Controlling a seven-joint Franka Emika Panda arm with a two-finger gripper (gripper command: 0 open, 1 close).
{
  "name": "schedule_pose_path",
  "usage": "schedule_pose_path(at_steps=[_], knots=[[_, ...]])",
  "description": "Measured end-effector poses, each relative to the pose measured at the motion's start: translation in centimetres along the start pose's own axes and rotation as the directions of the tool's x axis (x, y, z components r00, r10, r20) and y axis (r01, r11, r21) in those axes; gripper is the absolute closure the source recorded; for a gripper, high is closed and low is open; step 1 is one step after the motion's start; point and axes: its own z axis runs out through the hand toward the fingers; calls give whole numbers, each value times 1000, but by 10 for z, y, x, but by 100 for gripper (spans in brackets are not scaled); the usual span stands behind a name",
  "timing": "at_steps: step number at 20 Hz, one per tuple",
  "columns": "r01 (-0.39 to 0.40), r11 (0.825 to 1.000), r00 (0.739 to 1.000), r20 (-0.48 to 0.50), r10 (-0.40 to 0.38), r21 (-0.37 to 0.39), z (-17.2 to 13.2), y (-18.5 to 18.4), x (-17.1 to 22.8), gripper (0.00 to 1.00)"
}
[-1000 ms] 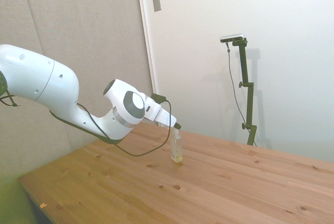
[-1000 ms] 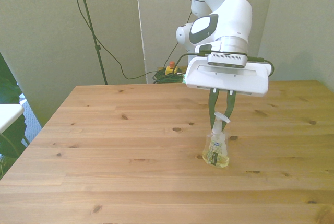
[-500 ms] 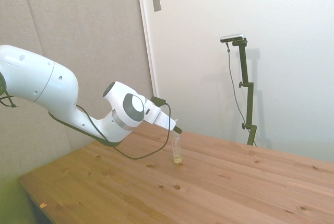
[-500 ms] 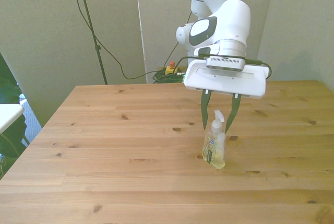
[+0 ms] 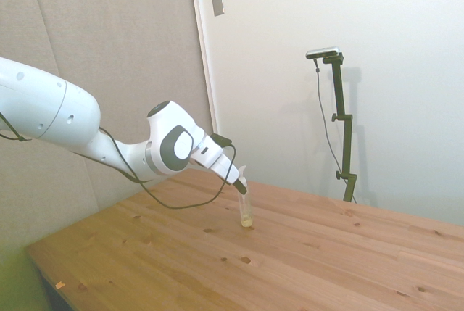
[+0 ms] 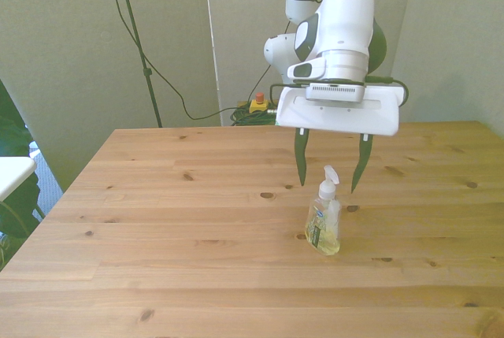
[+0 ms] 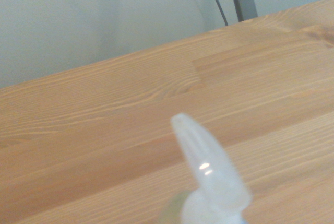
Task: Stand the sanitizer
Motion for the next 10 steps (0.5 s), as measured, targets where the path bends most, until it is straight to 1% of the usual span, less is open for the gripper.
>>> schedule_pose_path(at_steps=[3,6,10], knots=[[37,996,998,59,-32,-81,-5,3,11,0],[103,984,987,139,-82,-148,-13,11,9,0],[162,969,973,192,-126,-186,-30,28,-3,0]])
